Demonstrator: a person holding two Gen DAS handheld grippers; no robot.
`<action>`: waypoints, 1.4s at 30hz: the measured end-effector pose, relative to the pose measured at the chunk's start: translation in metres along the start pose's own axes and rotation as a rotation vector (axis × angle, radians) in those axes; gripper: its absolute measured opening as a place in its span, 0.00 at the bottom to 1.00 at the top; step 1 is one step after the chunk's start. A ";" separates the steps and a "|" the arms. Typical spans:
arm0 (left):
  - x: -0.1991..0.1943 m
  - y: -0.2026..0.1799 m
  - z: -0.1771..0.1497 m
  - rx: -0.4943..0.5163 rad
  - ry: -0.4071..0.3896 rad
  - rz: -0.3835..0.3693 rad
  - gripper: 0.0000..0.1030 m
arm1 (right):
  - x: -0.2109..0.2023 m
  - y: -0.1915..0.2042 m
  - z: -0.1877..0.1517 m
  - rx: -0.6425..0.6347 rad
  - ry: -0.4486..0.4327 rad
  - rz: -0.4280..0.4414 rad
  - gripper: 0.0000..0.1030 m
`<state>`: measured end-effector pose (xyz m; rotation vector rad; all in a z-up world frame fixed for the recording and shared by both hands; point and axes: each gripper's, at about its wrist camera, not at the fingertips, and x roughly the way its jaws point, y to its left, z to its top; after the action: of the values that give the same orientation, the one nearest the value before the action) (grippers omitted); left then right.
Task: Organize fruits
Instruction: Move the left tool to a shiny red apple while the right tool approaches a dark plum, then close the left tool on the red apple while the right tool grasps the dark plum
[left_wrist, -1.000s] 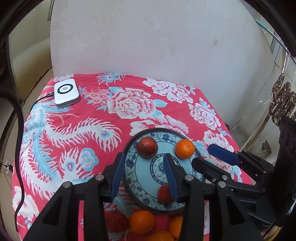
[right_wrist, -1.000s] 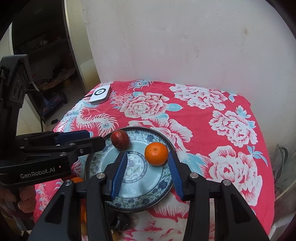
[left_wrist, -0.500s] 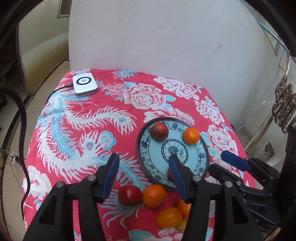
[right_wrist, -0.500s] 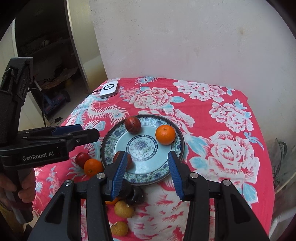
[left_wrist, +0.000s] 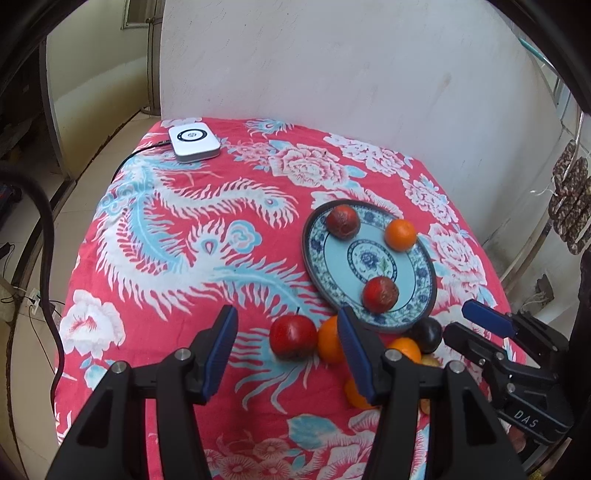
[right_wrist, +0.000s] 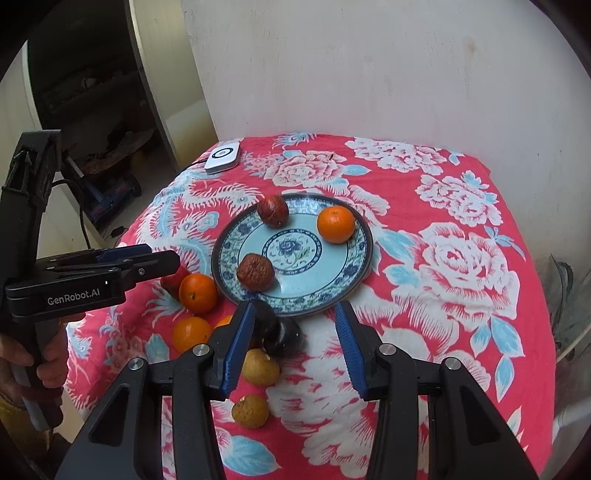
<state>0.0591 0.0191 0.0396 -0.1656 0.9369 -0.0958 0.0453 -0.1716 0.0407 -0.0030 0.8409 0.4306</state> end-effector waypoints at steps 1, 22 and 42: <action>0.001 0.001 -0.001 -0.001 0.004 0.000 0.57 | 0.000 0.000 -0.001 0.003 0.003 0.001 0.45; 0.012 0.017 -0.010 -0.059 0.036 -0.030 0.57 | 0.004 0.004 -0.011 0.018 0.029 0.016 0.45; 0.010 0.019 -0.010 -0.080 0.033 -0.132 0.30 | 0.011 0.017 -0.006 -0.029 0.036 0.034 0.45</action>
<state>0.0574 0.0355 0.0224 -0.3006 0.9626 -0.1836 0.0415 -0.1533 0.0319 -0.0237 0.8706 0.4757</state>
